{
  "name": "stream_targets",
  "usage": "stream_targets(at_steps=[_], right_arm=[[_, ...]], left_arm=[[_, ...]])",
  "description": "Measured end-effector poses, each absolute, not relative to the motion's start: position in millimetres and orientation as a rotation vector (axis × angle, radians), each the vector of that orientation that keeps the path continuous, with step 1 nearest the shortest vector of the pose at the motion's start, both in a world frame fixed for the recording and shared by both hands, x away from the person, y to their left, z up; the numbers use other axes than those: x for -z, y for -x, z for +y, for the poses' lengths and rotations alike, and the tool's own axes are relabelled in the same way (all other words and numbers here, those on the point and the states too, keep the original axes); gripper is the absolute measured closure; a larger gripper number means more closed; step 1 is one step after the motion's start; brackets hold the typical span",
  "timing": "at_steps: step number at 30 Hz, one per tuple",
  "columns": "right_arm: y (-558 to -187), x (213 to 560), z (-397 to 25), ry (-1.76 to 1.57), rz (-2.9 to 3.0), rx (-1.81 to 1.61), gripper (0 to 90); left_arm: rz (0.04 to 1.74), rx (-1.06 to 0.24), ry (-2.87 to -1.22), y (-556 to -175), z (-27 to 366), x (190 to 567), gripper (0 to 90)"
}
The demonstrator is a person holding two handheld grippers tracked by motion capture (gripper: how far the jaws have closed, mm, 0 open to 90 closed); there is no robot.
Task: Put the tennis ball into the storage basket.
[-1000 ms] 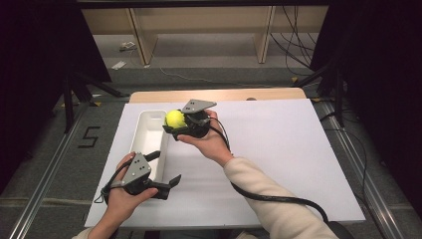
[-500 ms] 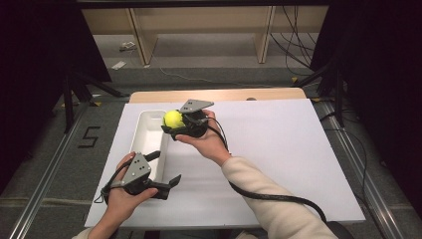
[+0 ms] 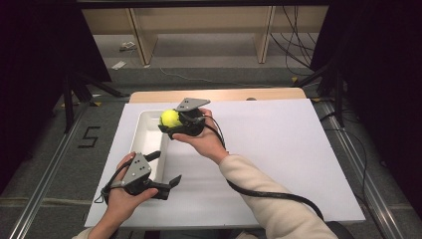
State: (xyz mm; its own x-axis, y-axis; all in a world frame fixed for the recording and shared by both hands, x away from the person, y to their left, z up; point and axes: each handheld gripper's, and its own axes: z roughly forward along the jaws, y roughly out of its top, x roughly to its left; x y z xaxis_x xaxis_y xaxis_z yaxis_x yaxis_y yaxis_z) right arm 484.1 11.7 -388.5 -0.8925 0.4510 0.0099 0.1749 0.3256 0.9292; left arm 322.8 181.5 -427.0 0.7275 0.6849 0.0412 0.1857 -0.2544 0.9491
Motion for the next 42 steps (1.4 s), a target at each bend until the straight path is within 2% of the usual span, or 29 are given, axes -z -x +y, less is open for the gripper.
stream_targets(at_steps=[42], right_arm=[[-489.7, 380.8, 44.1, -0.502, 2.394, -1.589, 26.9]], left_arm=[[0.677, -0.55, -1.8, -321.6, 180.9, 426.2, 0.1]])
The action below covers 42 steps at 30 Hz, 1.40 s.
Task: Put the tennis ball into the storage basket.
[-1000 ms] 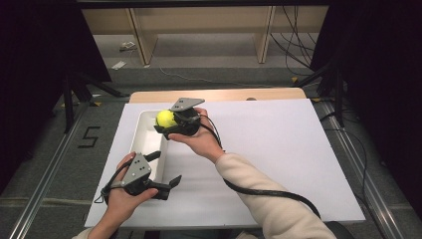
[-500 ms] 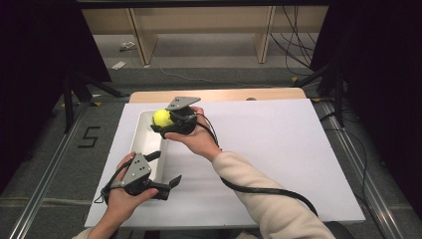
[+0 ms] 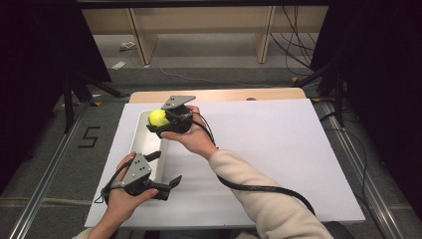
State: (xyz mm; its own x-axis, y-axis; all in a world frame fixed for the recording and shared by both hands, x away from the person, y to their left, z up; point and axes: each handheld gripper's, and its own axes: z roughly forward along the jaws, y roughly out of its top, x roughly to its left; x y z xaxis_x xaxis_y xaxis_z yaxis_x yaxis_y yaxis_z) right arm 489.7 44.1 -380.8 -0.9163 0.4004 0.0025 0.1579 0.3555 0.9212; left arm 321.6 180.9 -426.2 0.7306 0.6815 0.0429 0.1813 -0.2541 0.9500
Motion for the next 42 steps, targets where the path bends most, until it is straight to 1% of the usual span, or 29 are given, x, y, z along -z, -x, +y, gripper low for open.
stream_targets(at_steps=[42], right_arm=[[-494.2, 391.9, 73.2, -0.469, 2.496, -1.552, 26.9]], left_arm=[[0.664, -0.557, -1.806, -320.4, 179.7, 425.5, 0.1]])
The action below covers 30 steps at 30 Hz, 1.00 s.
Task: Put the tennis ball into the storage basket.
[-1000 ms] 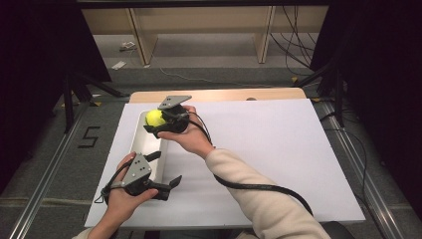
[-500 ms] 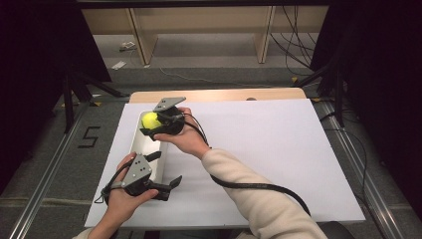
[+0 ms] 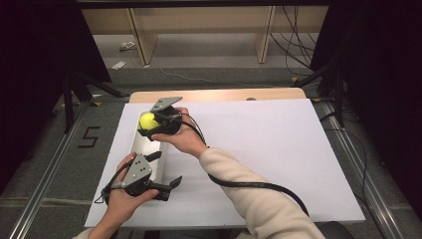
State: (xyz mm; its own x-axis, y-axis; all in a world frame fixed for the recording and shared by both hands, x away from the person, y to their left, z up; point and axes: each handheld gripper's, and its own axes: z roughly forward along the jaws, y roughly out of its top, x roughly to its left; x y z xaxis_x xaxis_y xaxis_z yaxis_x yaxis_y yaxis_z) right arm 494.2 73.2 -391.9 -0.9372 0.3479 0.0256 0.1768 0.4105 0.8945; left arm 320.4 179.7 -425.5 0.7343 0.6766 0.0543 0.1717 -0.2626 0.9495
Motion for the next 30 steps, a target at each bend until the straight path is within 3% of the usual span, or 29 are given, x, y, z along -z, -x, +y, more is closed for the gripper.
stream_targets(at_steps=[30], right_arm=[[-501.7, 411.4, 82.5, -0.451, 2.622, -1.492, 26.7]], left_arm=[[0.664, -0.552, -1.809, -320.4, 180.2, 425.8, 0.1]])
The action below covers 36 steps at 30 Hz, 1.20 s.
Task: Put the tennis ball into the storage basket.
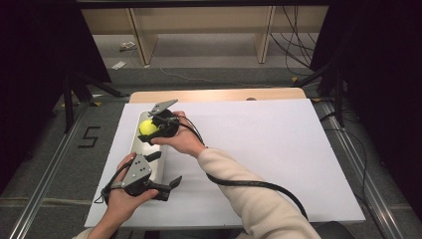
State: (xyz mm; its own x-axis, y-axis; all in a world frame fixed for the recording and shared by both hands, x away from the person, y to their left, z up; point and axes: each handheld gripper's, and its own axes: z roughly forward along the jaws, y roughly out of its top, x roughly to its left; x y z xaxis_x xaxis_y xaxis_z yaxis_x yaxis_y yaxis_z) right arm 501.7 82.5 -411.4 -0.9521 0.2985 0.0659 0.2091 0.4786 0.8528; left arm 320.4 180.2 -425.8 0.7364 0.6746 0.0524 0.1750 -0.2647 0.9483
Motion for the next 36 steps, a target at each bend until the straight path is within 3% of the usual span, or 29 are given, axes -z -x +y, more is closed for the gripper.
stream_targets(at_steps=[26, 33, 36], right_arm=[[-500.3, 422.9, 91.8, -0.442, 2.678, -1.436, 26.0], [-501.7, 417.2, 88.7, -0.455, 2.633, -1.481, 15.9], [-502.5, 412.9, 85.2, -0.466, 2.606, -1.504, 15.7]], left_arm=[[0.665, -0.552, -1.808, -319.9, 180.7, 425.6, 0.1], [0.669, -0.55, -1.805, -320.0, 181.0, 425.9, 0.1], [0.666, -0.55, -1.806, -320.0, 180.8, 425.7, 0.1]])
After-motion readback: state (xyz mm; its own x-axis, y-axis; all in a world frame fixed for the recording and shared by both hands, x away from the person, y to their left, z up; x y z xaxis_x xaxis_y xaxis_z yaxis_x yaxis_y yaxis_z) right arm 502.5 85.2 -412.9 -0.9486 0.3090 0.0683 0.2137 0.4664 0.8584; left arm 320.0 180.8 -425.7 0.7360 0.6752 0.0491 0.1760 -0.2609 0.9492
